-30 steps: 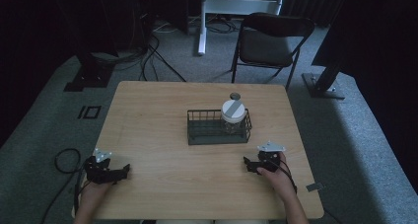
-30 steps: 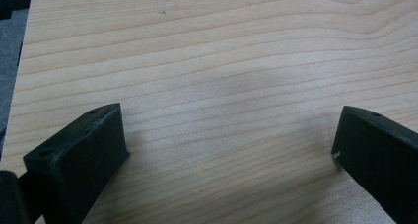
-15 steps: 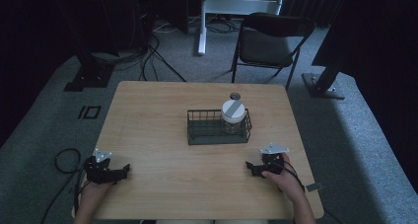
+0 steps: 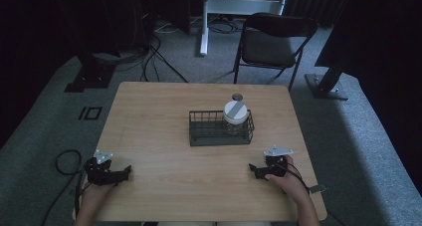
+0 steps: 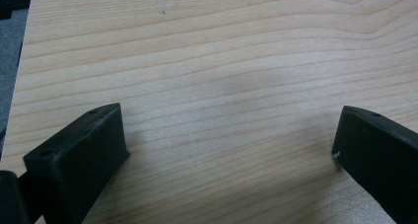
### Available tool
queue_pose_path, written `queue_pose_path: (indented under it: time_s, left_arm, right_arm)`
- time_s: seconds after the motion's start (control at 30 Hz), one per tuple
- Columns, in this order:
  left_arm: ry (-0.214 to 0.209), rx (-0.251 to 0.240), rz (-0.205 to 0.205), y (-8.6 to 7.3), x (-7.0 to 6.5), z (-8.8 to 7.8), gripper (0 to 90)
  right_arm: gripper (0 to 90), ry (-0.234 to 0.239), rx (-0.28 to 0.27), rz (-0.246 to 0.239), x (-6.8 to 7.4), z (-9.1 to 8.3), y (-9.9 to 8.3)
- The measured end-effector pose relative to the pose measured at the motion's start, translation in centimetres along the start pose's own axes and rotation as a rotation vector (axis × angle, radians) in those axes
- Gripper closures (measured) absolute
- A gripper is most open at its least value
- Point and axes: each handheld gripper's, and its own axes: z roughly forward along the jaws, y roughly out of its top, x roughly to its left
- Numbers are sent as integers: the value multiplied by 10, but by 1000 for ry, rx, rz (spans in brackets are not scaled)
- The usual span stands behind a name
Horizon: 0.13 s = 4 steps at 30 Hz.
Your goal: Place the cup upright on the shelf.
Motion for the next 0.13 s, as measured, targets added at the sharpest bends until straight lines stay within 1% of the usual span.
queue_pose_path:
  time_s: [0.13]
  left_arm:
    - [0, 0, 0, 0, 0, 0, 2]
  right_arm:
    - [122, 0, 0, 0, 0, 0, 0]
